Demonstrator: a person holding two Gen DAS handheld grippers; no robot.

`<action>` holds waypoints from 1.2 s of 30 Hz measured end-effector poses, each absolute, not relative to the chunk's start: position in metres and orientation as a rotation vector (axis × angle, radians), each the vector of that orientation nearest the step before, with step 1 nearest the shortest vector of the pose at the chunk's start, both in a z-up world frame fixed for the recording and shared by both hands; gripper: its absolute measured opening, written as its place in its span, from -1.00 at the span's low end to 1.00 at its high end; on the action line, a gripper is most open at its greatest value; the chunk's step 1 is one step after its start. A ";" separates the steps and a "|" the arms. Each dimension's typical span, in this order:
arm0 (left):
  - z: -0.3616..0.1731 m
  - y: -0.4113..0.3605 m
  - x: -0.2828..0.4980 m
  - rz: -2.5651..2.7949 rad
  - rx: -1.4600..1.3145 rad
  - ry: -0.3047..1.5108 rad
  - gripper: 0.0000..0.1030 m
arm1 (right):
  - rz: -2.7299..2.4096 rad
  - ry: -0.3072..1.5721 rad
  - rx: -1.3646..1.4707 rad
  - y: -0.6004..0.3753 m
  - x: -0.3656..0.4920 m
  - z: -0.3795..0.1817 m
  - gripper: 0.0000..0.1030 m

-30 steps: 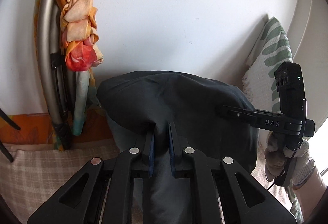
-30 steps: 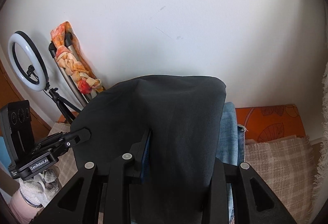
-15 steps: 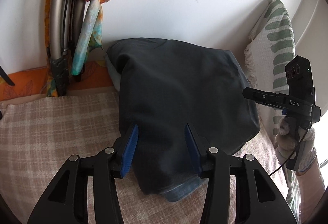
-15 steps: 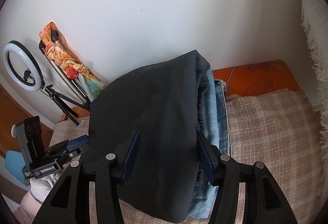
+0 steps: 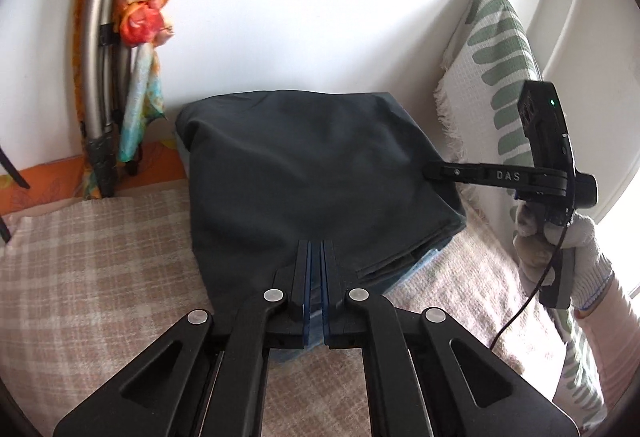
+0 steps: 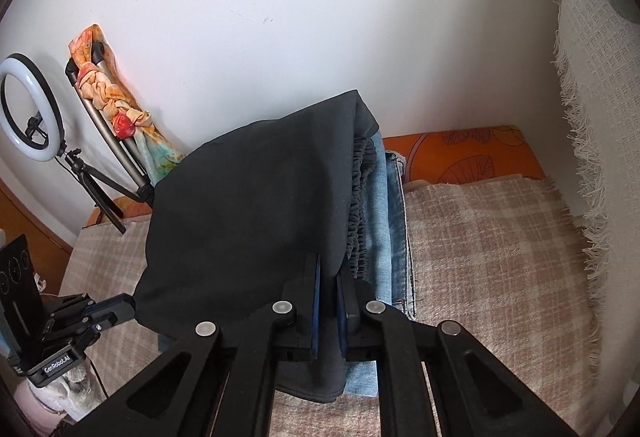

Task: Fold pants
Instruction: 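Lift the bundle with both tools and carry it onto the folded blue jeans, then lower the bundle onto the jeans and open both tools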

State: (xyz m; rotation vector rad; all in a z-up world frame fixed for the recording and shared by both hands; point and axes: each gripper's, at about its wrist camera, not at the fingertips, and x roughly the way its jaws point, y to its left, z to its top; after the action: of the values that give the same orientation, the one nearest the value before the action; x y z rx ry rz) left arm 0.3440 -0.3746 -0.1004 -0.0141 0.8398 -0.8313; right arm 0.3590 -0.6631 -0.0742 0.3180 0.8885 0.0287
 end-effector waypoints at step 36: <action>-0.123 -0.350 0.349 -0.777 -0.131 1.053 -0.53 | -0.065 1.034 0.298 -0.667 0.335 -0.100 -0.21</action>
State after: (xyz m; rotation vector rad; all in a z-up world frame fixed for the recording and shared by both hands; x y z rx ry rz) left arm 0.3489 -0.3496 -0.1235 -0.1313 1.0530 -0.7773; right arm 0.3346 -0.6675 -0.0995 0.2981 1.0341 -0.0655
